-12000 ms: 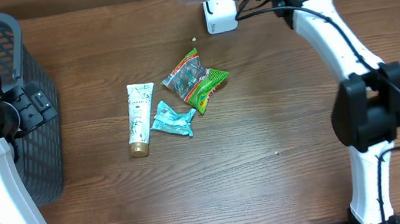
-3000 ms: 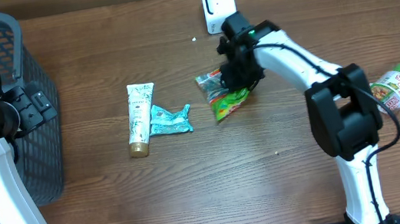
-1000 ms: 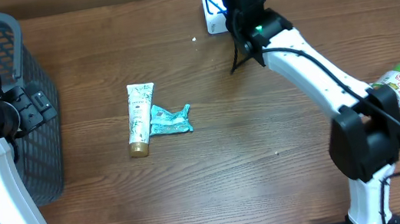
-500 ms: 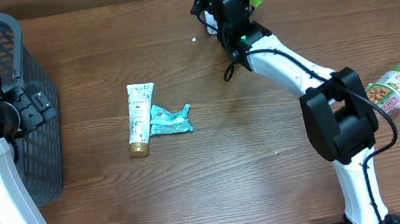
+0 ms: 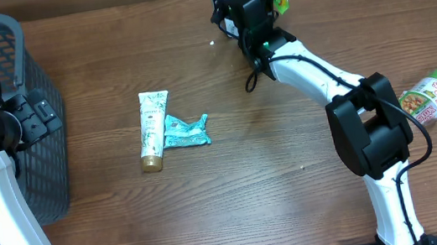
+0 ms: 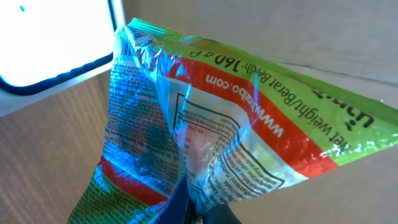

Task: Scan the item barcode
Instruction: 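Hold the green snack bag up in front of the scanner, then carry the snack bag right and release it beside the noodle cup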

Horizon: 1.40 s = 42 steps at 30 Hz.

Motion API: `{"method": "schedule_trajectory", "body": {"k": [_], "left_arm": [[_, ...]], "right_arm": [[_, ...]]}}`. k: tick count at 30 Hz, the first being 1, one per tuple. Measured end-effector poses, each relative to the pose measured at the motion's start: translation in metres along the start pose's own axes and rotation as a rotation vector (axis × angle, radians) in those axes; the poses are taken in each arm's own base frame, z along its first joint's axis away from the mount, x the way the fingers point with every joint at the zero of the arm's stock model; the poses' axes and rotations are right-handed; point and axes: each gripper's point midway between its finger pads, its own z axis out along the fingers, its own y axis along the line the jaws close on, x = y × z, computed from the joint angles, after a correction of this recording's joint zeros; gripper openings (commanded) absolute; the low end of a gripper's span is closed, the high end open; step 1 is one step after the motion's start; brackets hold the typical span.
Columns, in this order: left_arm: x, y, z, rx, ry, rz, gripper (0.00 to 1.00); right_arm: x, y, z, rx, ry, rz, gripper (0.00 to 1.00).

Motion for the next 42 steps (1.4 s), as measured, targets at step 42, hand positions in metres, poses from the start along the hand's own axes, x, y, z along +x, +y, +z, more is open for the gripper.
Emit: {"method": "schedule_trajectory", "body": {"k": [42], "left_arm": [[0.000,0.000,0.000,0.000,0.000,0.000,1.00]], "right_arm": [[-0.016,-0.003,-0.135,-0.538,-0.355,0.406,0.04]]}}
